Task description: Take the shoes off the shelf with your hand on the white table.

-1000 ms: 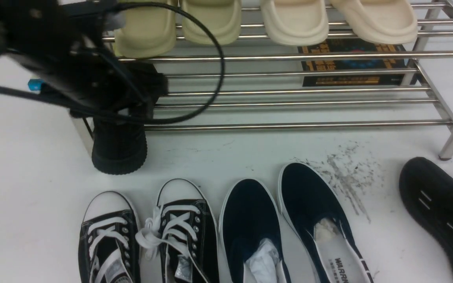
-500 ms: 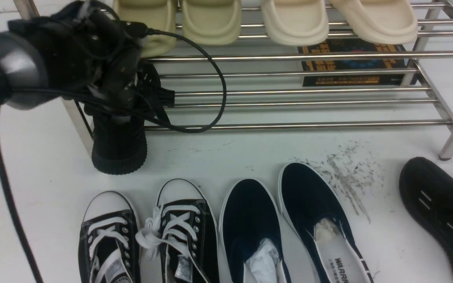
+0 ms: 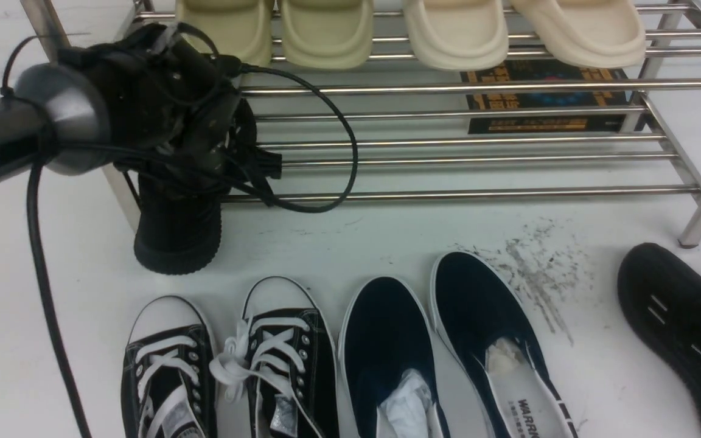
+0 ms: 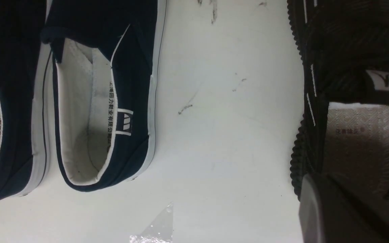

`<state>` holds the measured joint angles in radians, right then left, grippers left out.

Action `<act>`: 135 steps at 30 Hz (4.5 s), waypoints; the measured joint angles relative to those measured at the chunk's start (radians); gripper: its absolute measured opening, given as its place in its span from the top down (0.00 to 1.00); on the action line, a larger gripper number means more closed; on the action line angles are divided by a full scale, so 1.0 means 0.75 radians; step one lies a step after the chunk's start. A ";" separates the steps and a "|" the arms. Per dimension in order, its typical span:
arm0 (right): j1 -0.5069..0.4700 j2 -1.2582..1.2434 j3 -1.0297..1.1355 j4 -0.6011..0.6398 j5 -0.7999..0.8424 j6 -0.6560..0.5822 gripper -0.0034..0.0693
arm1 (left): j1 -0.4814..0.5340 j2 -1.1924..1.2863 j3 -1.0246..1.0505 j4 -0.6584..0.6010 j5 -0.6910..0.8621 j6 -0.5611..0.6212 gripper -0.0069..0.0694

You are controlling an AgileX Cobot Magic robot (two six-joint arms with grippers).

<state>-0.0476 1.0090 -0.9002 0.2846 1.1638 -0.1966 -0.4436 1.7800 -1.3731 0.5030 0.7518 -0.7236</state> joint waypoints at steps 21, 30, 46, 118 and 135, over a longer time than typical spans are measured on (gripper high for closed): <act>0.000 0.000 0.000 0.000 0.001 0.000 0.89 | -0.098 -0.359 0.004 -1.062 0.252 0.430 0.89; 0.000 0.000 0.000 0.001 0.001 0.000 0.87 | -0.525 -0.352 0.012 -1.154 -0.121 0.440 0.89; 0.000 -0.285 0.000 -0.148 0.007 0.120 0.85 | -0.832 -0.032 -0.082 -1.158 -0.430 0.272 0.88; 0.000 -0.403 0.001 -0.216 0.032 0.227 0.74 | -1.025 0.208 -0.601 0.196 -0.041 -0.852 0.34; 0.000 -0.098 0.001 0.079 0.032 0.073 0.67 | -0.762 -0.219 -0.565 0.069 0.643 0.164 0.90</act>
<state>-0.0476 0.9353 -0.8993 0.3442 1.1876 -0.1417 -1.0153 1.6158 -1.7967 0.5550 1.2342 -0.6006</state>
